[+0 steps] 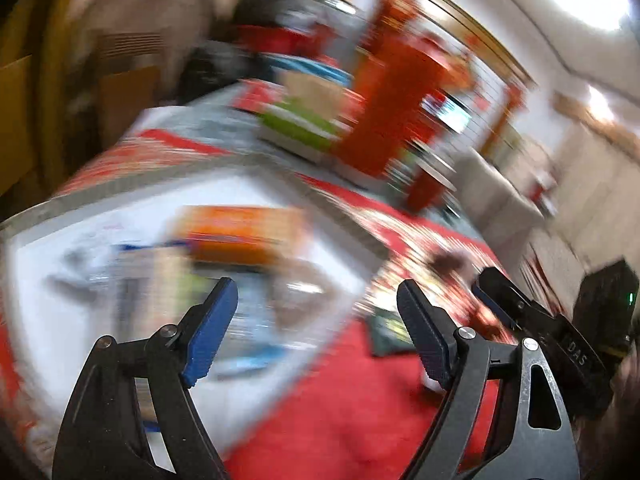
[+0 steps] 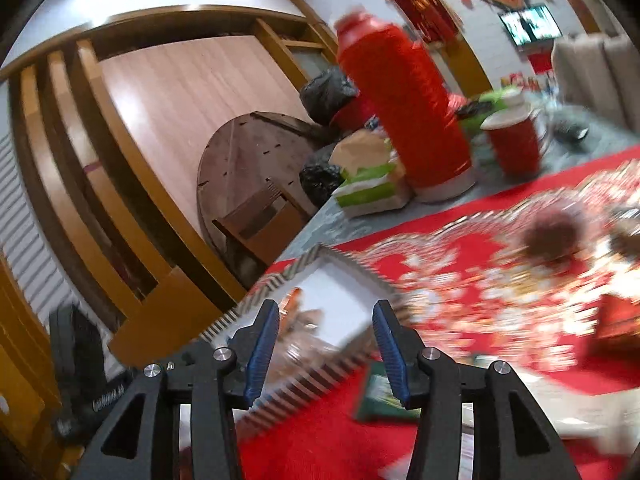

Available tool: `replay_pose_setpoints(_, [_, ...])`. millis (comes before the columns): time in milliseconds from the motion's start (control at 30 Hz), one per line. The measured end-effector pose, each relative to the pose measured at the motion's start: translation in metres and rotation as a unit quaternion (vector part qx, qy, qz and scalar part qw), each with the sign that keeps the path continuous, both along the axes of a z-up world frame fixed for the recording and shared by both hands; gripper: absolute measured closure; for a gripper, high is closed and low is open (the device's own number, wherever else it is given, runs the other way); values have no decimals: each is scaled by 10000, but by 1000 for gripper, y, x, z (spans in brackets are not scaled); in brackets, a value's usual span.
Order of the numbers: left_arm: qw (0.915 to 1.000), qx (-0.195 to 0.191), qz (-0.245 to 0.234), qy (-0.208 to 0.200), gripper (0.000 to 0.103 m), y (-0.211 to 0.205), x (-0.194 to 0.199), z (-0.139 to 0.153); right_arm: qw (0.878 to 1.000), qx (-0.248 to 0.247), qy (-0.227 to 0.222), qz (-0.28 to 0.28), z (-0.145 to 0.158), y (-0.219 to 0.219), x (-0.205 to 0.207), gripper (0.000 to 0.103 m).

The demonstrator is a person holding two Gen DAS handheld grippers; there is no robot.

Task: Organize snacks
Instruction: 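Move both tools back toward the snack pile, then grasp a pink-purple cake packet with the left gripper while the right grasps a white cone packet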

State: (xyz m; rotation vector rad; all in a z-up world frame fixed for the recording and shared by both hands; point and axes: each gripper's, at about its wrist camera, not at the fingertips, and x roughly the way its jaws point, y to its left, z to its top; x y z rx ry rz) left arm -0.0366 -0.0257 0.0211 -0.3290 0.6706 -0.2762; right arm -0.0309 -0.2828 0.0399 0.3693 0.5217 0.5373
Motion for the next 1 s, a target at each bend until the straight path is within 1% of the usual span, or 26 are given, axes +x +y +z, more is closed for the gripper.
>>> replay_pose_setpoints(67, [9976,171,-665,-4,21,-28,5,-1,9994,-323,-89,25,2,-22,-13,56])
replay_pose_setpoints(100, [9948,306,-975,25,21,-43,8,-4,9982,-580,-107,57,2,-33,-19,56])
replay_pose_setpoints(133, [9914,463,-1218,80,21,-57,10,-7,9965,-826,-108,60,2,-42,-23,56])
replay_pose_setpoints(167, [9883,541,-1419,157,21,-66,12,-11,9947,-1024,-100,66,1,-48,-27,56])
replay_pose_setpoints(200, [9831,585,-1713,264,21,-78,14,-16,9918,-1268,-71,98,-2,-57,-31,56])
replay_pose_setpoints(233, [9774,620,-1987,362,21,-90,14,-21,9905,-1369,-37,131,-3,-64,-33,56])
replay_pose_setpoints(300, [9691,727,-2314,447,21,-105,13,-27,9880,-1533,38,190,-8,-76,-34,56])
replay_pose_setpoints(433, [9571,1210,-2574,555,21,-135,14,-37,9781,-1975,181,627,-17,-76,-27,56])
replay_pose_setpoints(533, [9513,1268,-2736,634,21,-147,17,-41,9698,-2231,347,923,-25,-66,-16,56])
replay_pose_setpoints(600, [9503,1280,-2763,649,21,-151,16,-43,9635,-2450,405,999,-30,-59,-10,56])
replay_pose_setpoints(700, [9494,1311,-2763,714,21,-155,15,-52,9574,-2578,563,1171,-37,-52,-4,56])
replay_pose_setpoints(733, [9500,1344,-2749,622,20,-158,14,-51,9559,-2617,596,1190,-38,-50,-2,56])
replay_pose_setpoints(833, [9467,1440,-2817,602,20,-165,13,-52,9550,-2612,671,1231,-41,-50,2,56])
replay_pose_setpoints(1000, [9472,1497,-2772,603,18,-168,13,-52,9545,-2622,915,1088,-46,-54,10,56])
